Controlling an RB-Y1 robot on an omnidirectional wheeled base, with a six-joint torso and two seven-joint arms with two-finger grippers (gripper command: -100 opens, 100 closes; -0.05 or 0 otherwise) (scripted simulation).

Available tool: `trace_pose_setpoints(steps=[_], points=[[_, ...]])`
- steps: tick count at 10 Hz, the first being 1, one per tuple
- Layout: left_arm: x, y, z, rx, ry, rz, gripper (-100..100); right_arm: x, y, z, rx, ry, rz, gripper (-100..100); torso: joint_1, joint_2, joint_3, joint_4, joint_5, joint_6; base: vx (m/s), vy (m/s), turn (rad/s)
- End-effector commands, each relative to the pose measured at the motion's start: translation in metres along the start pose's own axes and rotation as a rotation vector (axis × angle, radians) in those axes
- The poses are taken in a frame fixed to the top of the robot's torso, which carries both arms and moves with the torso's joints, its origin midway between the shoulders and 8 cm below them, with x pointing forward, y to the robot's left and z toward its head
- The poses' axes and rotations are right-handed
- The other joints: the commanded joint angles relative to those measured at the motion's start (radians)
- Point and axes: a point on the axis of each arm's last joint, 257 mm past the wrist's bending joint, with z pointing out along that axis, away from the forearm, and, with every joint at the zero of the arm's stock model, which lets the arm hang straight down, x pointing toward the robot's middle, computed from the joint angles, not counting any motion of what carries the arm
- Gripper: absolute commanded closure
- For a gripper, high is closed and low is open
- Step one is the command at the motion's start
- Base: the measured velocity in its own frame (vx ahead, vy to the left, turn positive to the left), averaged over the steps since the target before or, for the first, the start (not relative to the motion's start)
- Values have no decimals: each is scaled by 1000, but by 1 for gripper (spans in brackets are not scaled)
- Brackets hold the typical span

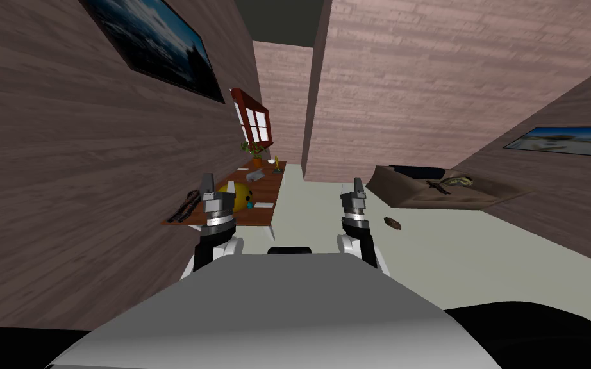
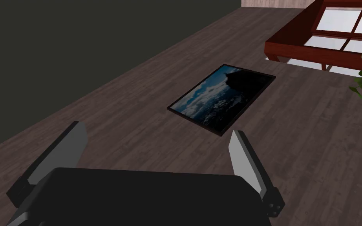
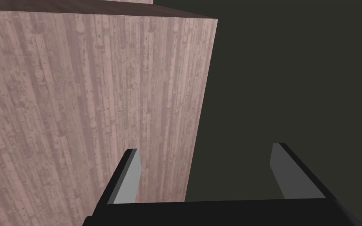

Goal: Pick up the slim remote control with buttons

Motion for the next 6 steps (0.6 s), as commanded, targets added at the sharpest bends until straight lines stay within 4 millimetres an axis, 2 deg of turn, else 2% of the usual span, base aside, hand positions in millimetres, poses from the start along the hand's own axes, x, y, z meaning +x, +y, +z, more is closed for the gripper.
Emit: trace_pose_setpoints(steps=[1,4,5,6], points=[[2,7,0,-20,34,21,-100,0,0,0,0,0,0,0,0,0,0,0,0,0,14,-27,27],[0,34,-1,-97,98,85,-100,0,0,0,0,0,0,0,-4,-3,-2,-1,-1,0,57,-74,48],[0,36,-1,-106,99,85,-100,0,0,0,0,0,0,0,-6,-5,-3,-1,-1,0,53,-75,30],[-3,50,-2,-148,114,111,-100,0,0,0,0,0,0,0,-5,-4,-2,-1,-1,0,45,-67,44]])
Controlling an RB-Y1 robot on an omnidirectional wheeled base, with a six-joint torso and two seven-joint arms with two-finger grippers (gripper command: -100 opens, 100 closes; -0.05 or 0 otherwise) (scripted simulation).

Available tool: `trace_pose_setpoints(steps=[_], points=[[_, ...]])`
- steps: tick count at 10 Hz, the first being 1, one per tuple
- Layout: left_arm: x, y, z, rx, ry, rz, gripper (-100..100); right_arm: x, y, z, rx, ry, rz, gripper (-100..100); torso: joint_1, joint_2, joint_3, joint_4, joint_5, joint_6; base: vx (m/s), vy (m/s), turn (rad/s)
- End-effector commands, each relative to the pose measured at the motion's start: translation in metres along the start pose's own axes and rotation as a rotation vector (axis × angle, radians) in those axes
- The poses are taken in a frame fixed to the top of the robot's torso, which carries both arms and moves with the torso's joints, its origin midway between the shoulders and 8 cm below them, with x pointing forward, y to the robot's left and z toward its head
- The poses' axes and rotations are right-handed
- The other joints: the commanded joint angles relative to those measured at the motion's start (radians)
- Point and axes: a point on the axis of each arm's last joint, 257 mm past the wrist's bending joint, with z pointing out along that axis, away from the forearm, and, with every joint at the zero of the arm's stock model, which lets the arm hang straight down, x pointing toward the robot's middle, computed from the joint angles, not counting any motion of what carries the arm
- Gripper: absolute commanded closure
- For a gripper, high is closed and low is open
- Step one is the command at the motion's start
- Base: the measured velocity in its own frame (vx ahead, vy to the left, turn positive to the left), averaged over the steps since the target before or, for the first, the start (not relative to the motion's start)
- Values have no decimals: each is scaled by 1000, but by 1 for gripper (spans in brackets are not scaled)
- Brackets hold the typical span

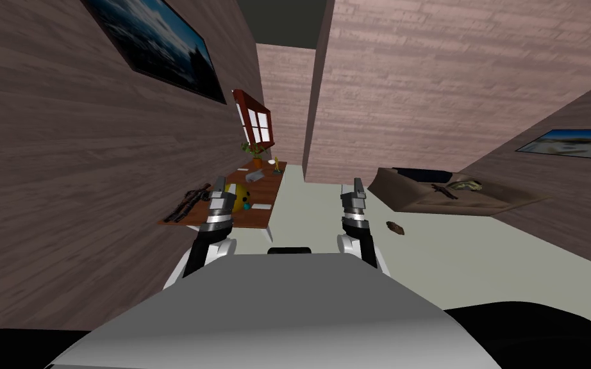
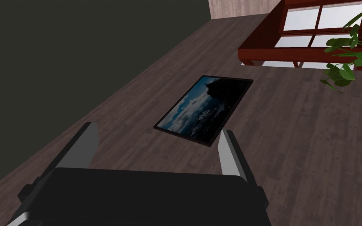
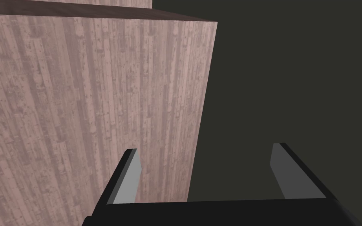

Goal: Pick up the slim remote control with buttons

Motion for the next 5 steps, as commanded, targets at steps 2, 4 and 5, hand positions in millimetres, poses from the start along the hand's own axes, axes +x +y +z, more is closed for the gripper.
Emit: trace_pose_setpoints(steps=[2,4,5], points=[[-4,24,1,-74,21,36,-100,0,0,0,0,0,0,0,-1,-1,-1,0,0,0,64,-84,48],[-8,42,0,-129,30,60,-100,0,0,0,0,0,0,0,0,0,0,0,0,0,44,-66,32],[-14,55,0,-165,34,82,-100,0,0,0,0,0,0,0,1,0,0,0,0,0,56,-62,46]])
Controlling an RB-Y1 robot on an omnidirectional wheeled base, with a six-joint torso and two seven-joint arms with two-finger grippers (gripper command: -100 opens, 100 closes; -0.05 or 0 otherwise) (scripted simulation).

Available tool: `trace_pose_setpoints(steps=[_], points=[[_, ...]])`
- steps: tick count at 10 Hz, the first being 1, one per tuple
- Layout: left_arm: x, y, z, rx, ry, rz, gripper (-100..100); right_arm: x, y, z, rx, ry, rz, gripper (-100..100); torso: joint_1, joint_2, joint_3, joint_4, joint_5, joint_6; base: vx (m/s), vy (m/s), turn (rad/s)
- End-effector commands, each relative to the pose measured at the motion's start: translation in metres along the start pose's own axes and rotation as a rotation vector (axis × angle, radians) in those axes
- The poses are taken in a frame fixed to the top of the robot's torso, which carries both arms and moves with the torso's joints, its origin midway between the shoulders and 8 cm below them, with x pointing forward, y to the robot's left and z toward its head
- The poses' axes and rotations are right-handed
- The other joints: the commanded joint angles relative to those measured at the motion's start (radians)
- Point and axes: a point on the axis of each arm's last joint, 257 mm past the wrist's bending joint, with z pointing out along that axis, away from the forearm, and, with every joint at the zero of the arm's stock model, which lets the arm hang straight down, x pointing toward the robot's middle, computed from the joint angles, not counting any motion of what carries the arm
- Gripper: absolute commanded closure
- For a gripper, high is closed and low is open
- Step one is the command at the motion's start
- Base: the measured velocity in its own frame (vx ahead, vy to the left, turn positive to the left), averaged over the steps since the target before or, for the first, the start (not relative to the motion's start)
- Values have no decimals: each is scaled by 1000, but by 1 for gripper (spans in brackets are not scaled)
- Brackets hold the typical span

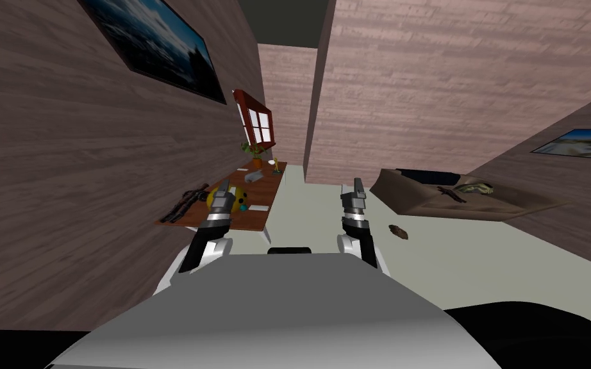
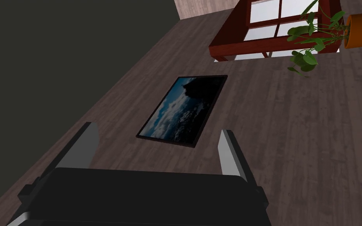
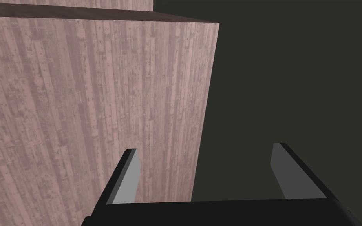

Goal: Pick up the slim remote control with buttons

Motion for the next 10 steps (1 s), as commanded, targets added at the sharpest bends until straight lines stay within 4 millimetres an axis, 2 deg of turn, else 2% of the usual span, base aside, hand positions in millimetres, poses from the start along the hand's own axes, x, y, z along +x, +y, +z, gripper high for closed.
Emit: trace_pose_setpoints(steps=[1,8,10], points=[[-2,15,1,-49,6,11,-100,0,0,0,0,0,0,0,0,0,0,0,0,0,53,-61,28],[-26,97,-2,-293,8,73,-100,0,0,0,0,0,0,0,0,0,0,0,0,0,59,-77,37],[-25,107,-6,-335,15,72,-100,0,0,0,0,0,0,0,-1,0,0,0,0,0,47,-46,13]])
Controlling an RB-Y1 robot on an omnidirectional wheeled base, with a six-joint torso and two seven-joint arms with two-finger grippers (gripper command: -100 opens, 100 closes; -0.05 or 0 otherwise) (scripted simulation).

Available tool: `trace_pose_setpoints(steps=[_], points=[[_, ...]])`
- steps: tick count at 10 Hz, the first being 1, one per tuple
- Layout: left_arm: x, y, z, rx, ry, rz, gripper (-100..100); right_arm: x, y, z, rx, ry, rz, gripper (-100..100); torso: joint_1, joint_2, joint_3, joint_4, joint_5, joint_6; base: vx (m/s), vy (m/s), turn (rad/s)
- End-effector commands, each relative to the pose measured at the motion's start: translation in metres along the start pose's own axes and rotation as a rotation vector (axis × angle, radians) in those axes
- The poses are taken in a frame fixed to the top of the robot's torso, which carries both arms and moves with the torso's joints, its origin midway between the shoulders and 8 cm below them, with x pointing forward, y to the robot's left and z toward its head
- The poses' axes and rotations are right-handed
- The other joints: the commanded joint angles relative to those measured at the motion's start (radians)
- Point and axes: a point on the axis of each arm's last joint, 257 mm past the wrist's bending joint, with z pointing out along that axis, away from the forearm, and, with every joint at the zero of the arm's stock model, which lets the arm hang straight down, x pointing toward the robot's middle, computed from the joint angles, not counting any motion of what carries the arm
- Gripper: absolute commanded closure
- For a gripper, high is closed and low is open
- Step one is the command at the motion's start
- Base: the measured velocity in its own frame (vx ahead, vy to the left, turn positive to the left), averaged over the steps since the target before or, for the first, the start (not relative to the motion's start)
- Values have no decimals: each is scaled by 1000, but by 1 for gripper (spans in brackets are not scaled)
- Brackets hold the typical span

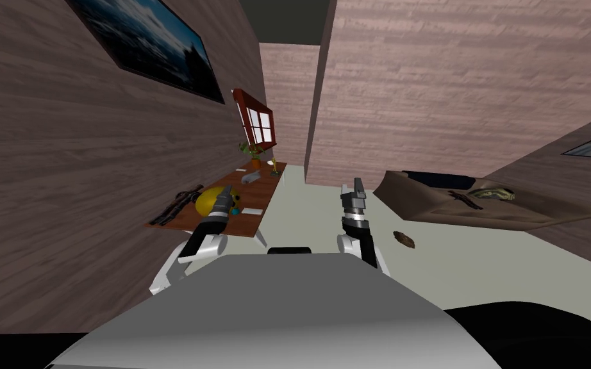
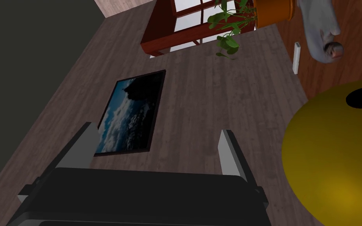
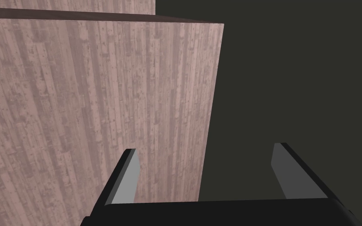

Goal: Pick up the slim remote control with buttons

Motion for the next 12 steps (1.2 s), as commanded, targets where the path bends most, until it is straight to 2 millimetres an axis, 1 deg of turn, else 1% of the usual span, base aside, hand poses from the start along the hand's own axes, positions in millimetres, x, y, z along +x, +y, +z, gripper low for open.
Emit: trace_pose_setpoints(steps=[1,2,3,4,5,6,8,9,11,12], points=[[-6,22,3,-63,-2,7,-100,0,0,0,0,0,0,0,0,0,0,0,0,0,50,-47,40],[-4,29,3,-89,3,6,-100,0,0,0,0,0,0,0,-1,-1,0,0,0,0,54,-53,25],[-4,30,2,-96,5,6,-100,0,0,0,0,0,0,0,-1,-1,0,0,0,0,24,-26,-3],[-9,49,4,-148,1,9,-100,0,0,0,0,0,0,0,0,0,0,0,0,0,58,-48,32],[-8,56,3,-176,7,8,-100,0,0,0,0,0,0,0,-1,-1,0,0,0,0,61,-56,21],[-13,71,5,-214,2,8,-100,0,0,0,0,0,0,0,-1,-1,-1,0,0,0,70,-78,34],[-11,83,2,-264,12,7,-100,0,0,0,0,0,0,0,-2,-1,-1,0,-1,0,39,-51,10],[-15,99,3,-307,9,2,-100,0,0,0,0,0,0,0,0,0,0,0,0,0,46,-39,26],[-13,110,-1,-350,19,1,-100,0,0,0,0,0,0,0,0,-1,0,0,0,0,39,-34,7],[-16,125,-1,-391,16,-7,-100,0,0,0,0,0,0,0,1,1,0,0,0,0,50,-49,17]])
